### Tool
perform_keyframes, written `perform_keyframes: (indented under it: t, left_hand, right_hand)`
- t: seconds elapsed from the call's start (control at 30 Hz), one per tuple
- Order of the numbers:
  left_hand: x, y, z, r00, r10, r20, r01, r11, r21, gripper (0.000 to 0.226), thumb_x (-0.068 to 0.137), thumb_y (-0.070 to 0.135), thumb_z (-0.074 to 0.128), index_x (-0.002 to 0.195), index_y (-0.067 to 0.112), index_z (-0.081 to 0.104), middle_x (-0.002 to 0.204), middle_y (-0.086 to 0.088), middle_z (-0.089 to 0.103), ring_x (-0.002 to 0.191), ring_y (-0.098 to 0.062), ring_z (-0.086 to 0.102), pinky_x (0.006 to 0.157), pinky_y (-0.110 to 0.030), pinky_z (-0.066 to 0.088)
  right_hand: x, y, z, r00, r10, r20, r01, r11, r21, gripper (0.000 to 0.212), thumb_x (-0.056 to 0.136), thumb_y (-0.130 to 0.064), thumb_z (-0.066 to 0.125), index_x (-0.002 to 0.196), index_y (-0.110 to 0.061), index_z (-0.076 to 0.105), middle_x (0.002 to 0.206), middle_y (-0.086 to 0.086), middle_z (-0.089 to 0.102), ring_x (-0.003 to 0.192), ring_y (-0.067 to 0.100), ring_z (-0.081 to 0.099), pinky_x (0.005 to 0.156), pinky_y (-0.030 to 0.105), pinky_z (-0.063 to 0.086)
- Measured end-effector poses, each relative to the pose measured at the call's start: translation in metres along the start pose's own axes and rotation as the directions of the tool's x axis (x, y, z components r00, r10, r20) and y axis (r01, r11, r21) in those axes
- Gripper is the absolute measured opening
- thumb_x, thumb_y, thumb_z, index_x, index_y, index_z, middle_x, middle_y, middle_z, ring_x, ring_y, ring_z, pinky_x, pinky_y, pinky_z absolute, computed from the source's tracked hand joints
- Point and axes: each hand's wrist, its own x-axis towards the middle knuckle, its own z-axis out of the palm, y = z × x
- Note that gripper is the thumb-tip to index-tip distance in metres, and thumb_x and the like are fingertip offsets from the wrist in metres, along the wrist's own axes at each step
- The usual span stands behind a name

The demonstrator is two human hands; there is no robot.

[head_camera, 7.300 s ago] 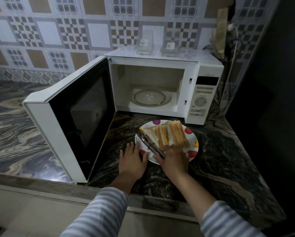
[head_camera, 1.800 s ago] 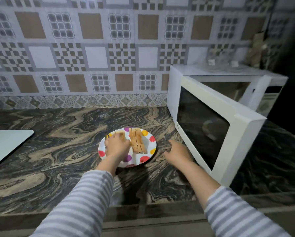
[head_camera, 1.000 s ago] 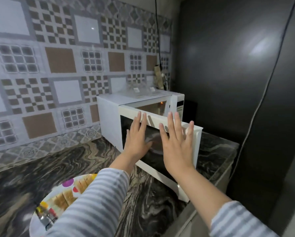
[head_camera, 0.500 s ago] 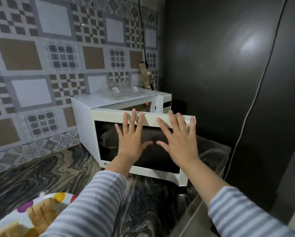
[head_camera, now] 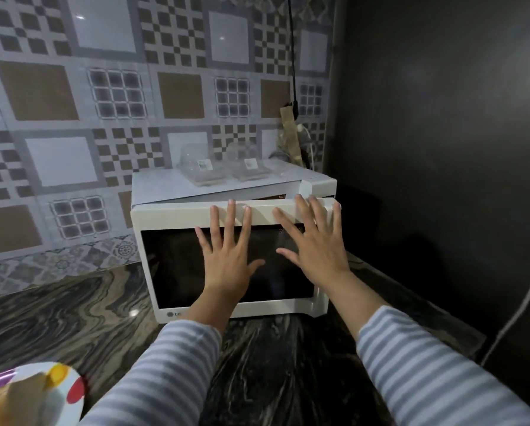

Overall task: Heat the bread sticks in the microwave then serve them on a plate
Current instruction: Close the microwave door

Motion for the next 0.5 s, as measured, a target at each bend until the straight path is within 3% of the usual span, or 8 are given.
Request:
perform_keyframes:
  t: [0.13, 0.27, 0.5]
  left_hand:
    - [0.014, 0.005, 0.018, 0.999, -0.032, -0.043, 0.035, 0.997, 0.062, 0.122, 0.07, 0.057, 0.072, 0.15, 0.026, -0.014, 0.153, -0.005, -0.034, 0.143, -0.039, -0.021, 0.109, -0.064, -0.003]
    - [0.026, 0.003, 0.036, 0.994, -0.064, -0.084, 0.073, 0.992, 0.107, 0.123, 0.065, 0.057, 0.076, 0.152, 0.025, -0.004, 0.157, -0.006, -0.025, 0.144, -0.042, -0.014, 0.108, -0.066, -0.002]
    - [0.046, 0.003, 0.059, 0.982, -0.114, -0.151, 0.134, 0.982, 0.131, 0.125, 0.064, 0.058, 0.077, 0.152, 0.024, -0.005, 0.156, -0.008, -0.028, 0.142, -0.041, -0.021, 0.107, -0.068, -0.005]
  right_hand:
    - [0.02, 0.006, 0.03, 0.999, -0.024, -0.022, 0.025, 0.998, 0.063, 0.087, 0.081, -0.064, 0.052, 0.151, -0.036, 0.009, 0.157, 0.015, 0.015, 0.145, 0.037, 0.01, 0.112, 0.066, 0.003]
    - [0.039, 0.011, 0.052, 0.997, -0.06, -0.056, 0.065, 0.994, 0.083, 0.092, 0.078, -0.061, 0.06, 0.151, -0.036, 0.012, 0.156, 0.015, 0.016, 0.144, 0.037, 0.012, 0.111, 0.067, 0.009]
    - [0.065, 0.015, 0.08, 0.989, -0.107, -0.104, 0.118, 0.988, 0.105, 0.102, 0.071, -0.056, 0.072, 0.151, -0.036, 0.012, 0.155, 0.016, 0.019, 0.144, 0.037, 0.016, 0.111, 0.066, 0.012]
